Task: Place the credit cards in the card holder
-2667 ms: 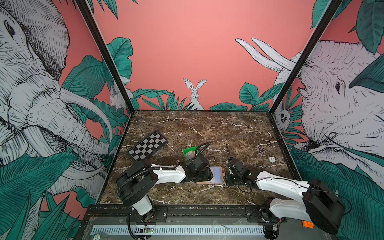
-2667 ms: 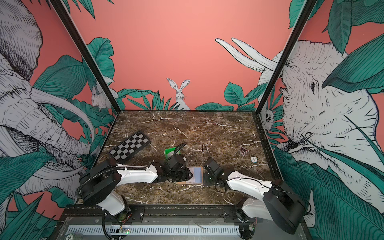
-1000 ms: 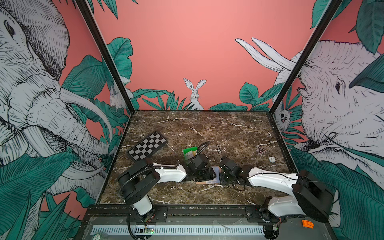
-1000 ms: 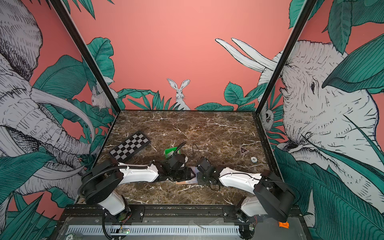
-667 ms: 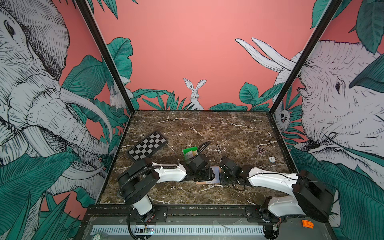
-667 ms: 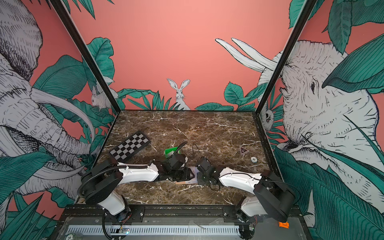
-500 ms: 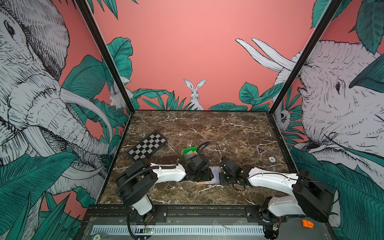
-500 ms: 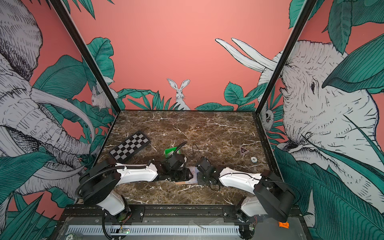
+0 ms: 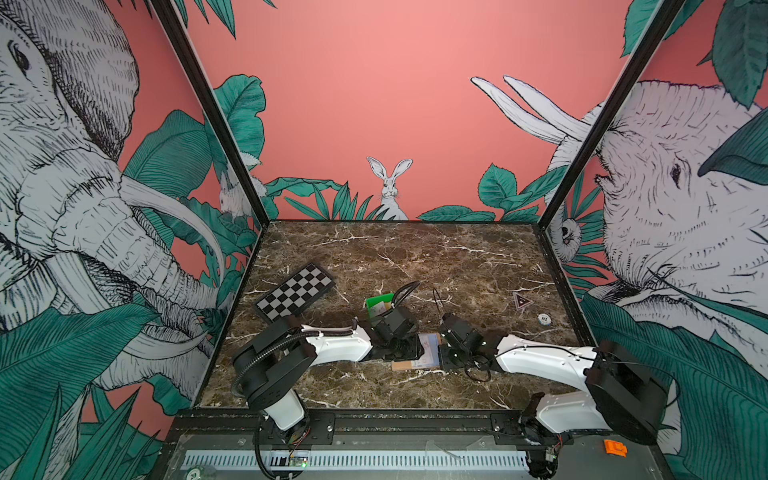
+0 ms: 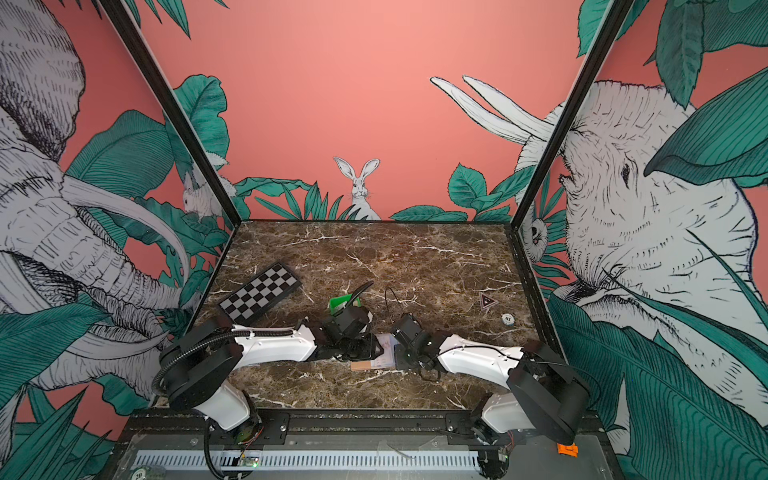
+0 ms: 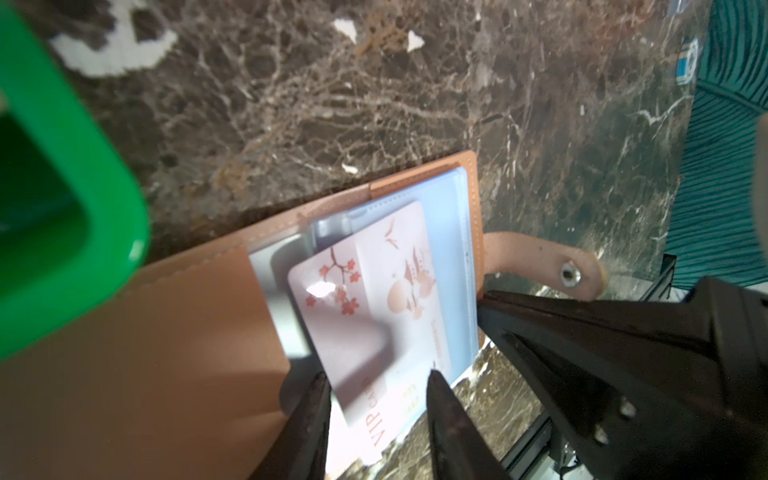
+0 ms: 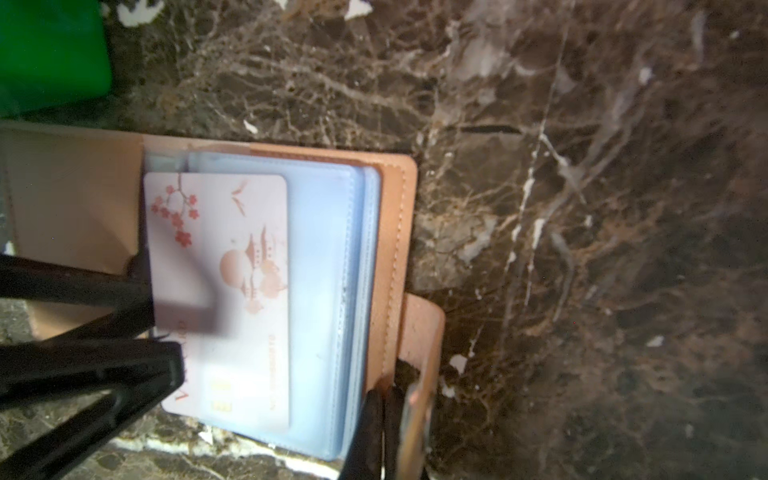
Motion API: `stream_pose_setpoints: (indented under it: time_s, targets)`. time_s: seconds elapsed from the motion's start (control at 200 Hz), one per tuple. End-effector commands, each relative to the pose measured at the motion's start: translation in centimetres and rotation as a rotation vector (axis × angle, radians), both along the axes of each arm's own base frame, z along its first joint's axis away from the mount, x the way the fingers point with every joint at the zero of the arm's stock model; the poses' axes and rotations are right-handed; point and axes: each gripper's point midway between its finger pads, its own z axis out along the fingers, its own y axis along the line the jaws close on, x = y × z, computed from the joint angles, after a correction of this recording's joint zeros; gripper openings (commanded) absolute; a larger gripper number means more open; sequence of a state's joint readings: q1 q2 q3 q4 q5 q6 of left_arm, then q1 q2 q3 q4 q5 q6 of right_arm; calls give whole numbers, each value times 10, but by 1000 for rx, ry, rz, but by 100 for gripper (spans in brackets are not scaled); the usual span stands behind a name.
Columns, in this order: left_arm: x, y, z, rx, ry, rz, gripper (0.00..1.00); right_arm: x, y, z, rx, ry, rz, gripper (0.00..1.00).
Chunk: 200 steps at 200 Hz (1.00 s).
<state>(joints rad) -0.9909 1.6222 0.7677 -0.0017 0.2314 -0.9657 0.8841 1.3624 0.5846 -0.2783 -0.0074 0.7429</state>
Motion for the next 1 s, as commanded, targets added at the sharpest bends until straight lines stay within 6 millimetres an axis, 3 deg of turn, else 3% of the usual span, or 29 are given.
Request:
stream_pose_setpoints:
  time_s: [0.0, 0.53, 0.995]
  targets:
    - [6, -7, 10, -19, -20, -11, 37, -13, -11, -17, -56, 46, 2, 3]
    - [4, -23, 11, -39, -13, -54, 35, -12, -9, -18, -48, 47, 2, 2]
    - [-1, 4, 13, 30, -53, -42, 38, -6, -5, -2, 13, -1, -37, 4]
